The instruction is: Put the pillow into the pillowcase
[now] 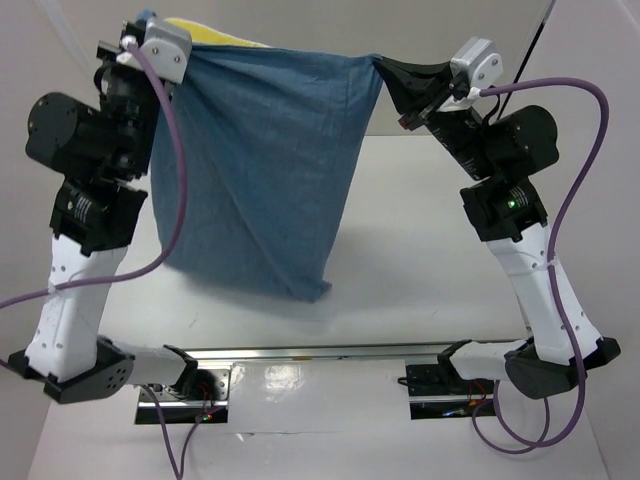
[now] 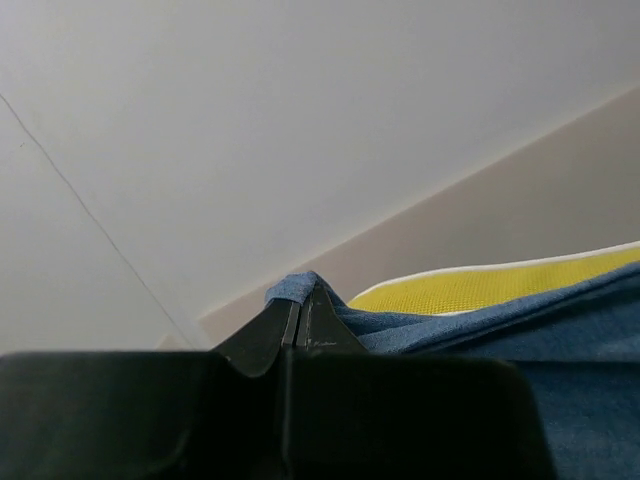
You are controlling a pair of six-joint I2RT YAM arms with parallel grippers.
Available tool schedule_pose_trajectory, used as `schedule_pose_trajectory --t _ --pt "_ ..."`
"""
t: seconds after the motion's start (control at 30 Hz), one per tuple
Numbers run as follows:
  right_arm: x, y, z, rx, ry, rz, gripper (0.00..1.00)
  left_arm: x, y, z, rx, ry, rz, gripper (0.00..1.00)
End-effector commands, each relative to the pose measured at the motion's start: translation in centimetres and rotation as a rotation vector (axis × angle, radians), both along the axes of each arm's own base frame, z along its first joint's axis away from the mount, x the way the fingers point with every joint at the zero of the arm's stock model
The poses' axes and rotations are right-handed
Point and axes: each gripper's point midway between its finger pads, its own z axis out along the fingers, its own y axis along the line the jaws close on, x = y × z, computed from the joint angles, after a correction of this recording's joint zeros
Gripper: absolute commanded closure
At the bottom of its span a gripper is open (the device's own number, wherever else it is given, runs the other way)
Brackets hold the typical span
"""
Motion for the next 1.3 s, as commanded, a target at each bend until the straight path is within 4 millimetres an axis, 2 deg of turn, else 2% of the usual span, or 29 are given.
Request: schedule_pose_trajectory --t 0.0,0.1,0.13,0.17,0.2,0.23,0.27,0.3,0.37,0.4,0.47,0.5,0.53,0.6,0.63,0.7,0.73,0.77,0.87,0.9,1.0,1.03,1.07,1.1,1.13,1.17,1.2,1.27 --pt "-2.5 -2.7 5.2 0.122 -0.155 -0.055 1.0 -3.5 0.8 -0.3 -0.014 -0.049 -0.061 1.0" --pt "-1.9 -3.1 5.1 0.14 -0.14 -0.083 1.0 -2.2 -0.6 -5.3 -0.063 0.105 -0.139 1.0" --pt "-1.9 -3.4 5.0 0.148 -0.136 -0.094 1.0 -1.0 -1.7 -8.1 -0.052 0.176 -0.168 1.0" --pt "-1.8 -3.6 5.1 0.156 -0.132 -0.106 1.0 -0.9 -2.5 -9.6 -0.095 0.225 -0.215 1.0" --pt "-1.8 -3.6 5.1 0.156 -0.132 -0.106 1.0 -0.4 -3.3 -12.4 -0.082 0.311 -0.24 0.98" --pt "-1.8 -3.9 5.3 0.166 -0.129 -0.118 1.0 -0.6 -3.8 -13.2 -0.084 0.343 -0.271 0.93" --pt "-2.0 -4.3 5.7 0.179 -0.132 -0.129 1.0 -0.8 -4.6 -13.7 -0.086 0.367 -0.319 0.7" --pt "-2.0 -4.2 5.7 0.185 -0.126 -0.123 1.0 -0.6 -5.0 -14.5 -0.122 0.393 -0.335 0.63" --pt "-1.8 -4.4 5.7 0.192 -0.121 -0.134 1.0 -0.5 -4.7 -14.8 -0.139 0.407 -0.318 0.56" --pt "-1.8 -4.4 5.7 0.192 -0.121 -0.134 1.0 0.0 -4.6 -15.2 -0.153 0.42 -0.303 0.42" --pt "-1.8 -4.4 5.7 0.192 -0.121 -0.134 1.0 0.5 -3.9 -15.0 -0.182 0.419 -0.261 0.39" --pt "-1.8 -4.4 5.7 0.192 -0.121 -0.134 1.0 0.9 -4.1 -15.4 -0.176 0.436 -0.258 0.34" --pt "-2.0 -4.5 5.9 0.197 -0.129 -0.133 1.0 0.6 -3.8 -14.7 -0.184 0.425 -0.251 0.28" --pt "-2.5 -4.3 6.2 0.188 -0.144 -0.114 1.0 0.8 -3.9 -14.8 -0.188 0.439 -0.252 0.13" --pt "-2.5 -4.3 6.2 0.188 -0.144 -0.114 1.0 1.0 -4.1 -15.3 -0.18 0.461 -0.248 0.01" --pt "-2.5 -4.3 6.2 0.188 -0.144 -0.114 1.0 1.6 -3.6 -15.5 -0.186 0.479 -0.208 0.0" --pt "-2.5 -4.3 6.2 0.188 -0.144 -0.114 1.0 2.4 -3.7 -16.6 -0.176 0.523 -0.181 0.0" --pt "-2.6 -4.2 6.2 0.183 -0.147 -0.107 1.0 2.3 -3.2 -16.0 -0.185 0.518 -0.155 0.0" --pt "-2.7 -4.0 6.2 0.178 -0.15 -0.1 1.0 2.6 -2.3 -17.0 -0.174 0.562 -0.12 0.0" --pt "-2.7 -4.0 6.2 0.177 -0.15 -0.1 1.0 2.9 -2.7 -17.8 -0.17 0.591 -0.145 0.04" --pt "-3.0 -4.2 6.3 0.183 -0.159 -0.099 1.0 3.7 -1.9 -19.7 -0.225 0.687 -0.146 0.18" --pt "-3.0 -4.2 6.3 0.183 -0.159 -0.099 1.0 3.9 -1.9 -20.3 -0.283 0.728 -0.165 0.31" --pt "-3.5 -4.5 6.6 0.183 -0.173 -0.104 1.0 4.2 -1.0 -20.8 -0.313 0.76 -0.159 0.37" --pt "-3.5 -4.5 6.6 0.183 -0.173 -0.105 1.0 4.0 -1.7 -20.5 -0.324 0.784 -0.222 0.4" --pt "-3.5 -4.5 6.6 0.183 -0.173 -0.105 1.0 4.0 -1.8 -21.4 -0.341 0.829 -0.238 0.42" --pt "-3.5 -4.5 6.6 0.183 -0.173 -0.105 1.0 4.4 -2.0 -21.9 -0.37 0.852 -0.258 0.4" --pt "-3.9 -4.7 6.8 0.187 -0.181 -0.104 1.0 4.0 -2.3 -21.9 -0.375 0.871 -0.307 0.4" --pt "-3.7 -4.6 6.5 0.183 -0.173 -0.105 1.0 4.3 -2.7 -22.2 -0.383 0.901 -0.348 0.43"
